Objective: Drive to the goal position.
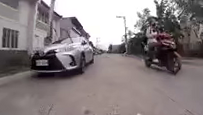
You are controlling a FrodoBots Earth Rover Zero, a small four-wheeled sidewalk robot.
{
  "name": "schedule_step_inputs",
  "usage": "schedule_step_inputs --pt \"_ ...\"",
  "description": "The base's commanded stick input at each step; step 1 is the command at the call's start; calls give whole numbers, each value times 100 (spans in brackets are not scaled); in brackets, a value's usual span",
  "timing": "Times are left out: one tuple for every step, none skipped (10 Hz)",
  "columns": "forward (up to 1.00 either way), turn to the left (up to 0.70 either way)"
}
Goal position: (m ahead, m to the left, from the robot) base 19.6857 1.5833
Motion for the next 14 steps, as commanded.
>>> schedule_step_inputs --pt "70 13" --pt "70 0" --pt "70 2" --pt "70 7" --pt "70 -28" --pt "70 -35" --pt "70 -35" --pt "70 2" --pt "70 9" --pt "70 5" --pt "70 9" --pt "70 6" --pt "70 3" --pt "70 3"
